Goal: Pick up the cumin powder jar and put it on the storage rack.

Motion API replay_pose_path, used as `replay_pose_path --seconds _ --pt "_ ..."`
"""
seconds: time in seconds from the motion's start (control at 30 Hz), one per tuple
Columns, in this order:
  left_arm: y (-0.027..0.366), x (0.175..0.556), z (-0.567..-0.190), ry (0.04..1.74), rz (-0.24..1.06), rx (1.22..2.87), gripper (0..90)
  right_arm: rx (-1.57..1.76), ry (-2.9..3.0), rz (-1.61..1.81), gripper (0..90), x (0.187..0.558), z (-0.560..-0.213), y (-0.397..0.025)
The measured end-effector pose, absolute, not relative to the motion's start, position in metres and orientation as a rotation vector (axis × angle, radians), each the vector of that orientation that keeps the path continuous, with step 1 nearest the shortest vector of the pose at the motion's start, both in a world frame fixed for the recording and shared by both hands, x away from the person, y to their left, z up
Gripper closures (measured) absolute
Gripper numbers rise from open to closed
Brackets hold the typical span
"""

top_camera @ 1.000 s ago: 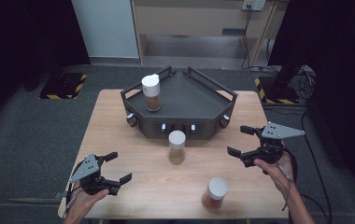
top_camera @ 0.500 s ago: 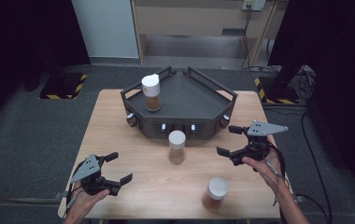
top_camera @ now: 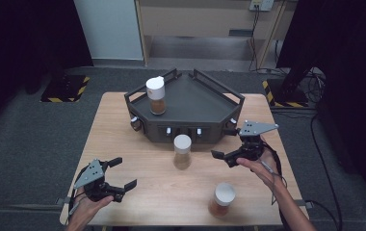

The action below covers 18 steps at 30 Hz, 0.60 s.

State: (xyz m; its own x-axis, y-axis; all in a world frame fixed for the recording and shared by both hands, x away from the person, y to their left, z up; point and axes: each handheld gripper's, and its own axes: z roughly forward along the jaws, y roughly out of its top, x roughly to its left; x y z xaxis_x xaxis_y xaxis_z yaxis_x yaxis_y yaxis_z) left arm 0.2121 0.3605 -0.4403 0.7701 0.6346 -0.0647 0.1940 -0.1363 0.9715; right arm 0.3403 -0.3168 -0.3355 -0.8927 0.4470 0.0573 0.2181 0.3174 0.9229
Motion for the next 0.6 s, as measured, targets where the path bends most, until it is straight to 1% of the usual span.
replay_pose_path --seconds 0.6 --pt "0.36 0.213 -0.441 0.658 0.428 1.7 0.7 0.558 2.485 1.584 6.5 0.372 -0.342 -0.281"
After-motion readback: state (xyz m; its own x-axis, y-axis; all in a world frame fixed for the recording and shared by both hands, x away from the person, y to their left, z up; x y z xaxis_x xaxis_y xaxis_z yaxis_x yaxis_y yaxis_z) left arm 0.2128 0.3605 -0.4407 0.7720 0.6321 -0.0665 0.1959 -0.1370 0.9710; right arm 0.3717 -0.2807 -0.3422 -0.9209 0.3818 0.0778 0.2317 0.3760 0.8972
